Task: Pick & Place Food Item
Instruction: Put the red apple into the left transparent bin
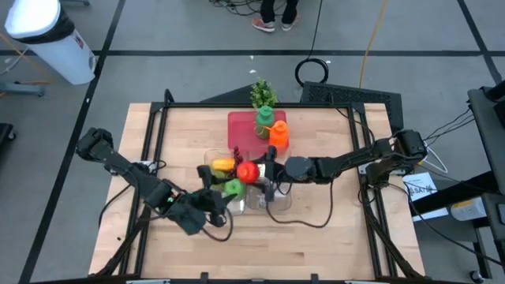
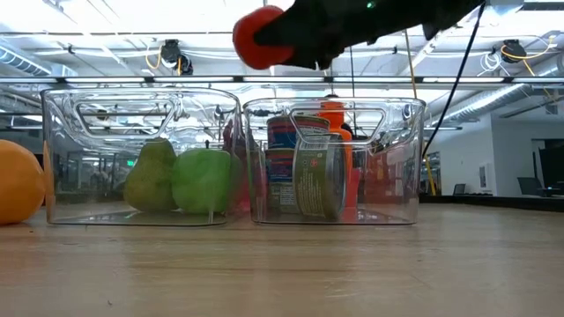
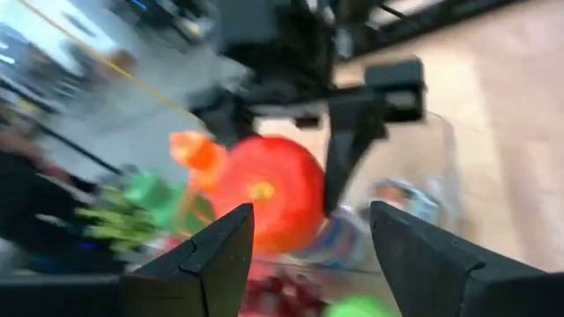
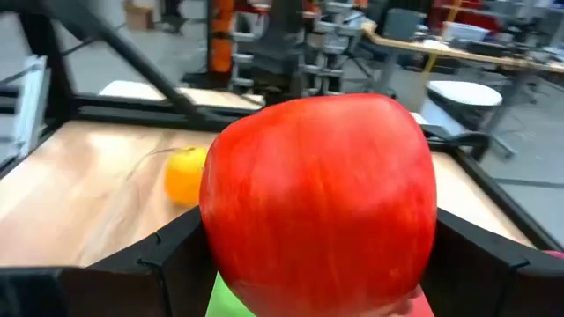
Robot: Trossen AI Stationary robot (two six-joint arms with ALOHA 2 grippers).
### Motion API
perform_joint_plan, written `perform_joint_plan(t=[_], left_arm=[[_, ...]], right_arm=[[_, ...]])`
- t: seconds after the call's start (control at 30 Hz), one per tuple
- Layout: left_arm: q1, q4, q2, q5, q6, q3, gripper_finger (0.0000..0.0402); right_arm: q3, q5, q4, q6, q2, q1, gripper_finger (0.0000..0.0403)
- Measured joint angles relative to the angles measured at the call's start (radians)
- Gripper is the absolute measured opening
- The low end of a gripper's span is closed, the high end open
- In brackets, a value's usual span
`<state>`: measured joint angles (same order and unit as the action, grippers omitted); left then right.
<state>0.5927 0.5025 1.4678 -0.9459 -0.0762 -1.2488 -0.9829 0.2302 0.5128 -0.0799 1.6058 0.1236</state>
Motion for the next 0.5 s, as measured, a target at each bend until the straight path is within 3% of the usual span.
perform_joint_plan(t=[0.23, 0.5], left_arm=[[-0.092, 0.003, 0.018, 0.246, -0.065, 0.001, 0.0243], [-0.150, -0.086, 0.016, 0.206, -0.011, 0.001, 0.0264]], right_arm=[[0.000, -0.012, 0.040, -0.085, 0.001, 0.052, 0.0300], [0.000, -0.027, 0.022, -0.099, 0.002, 0.062, 0.0299]])
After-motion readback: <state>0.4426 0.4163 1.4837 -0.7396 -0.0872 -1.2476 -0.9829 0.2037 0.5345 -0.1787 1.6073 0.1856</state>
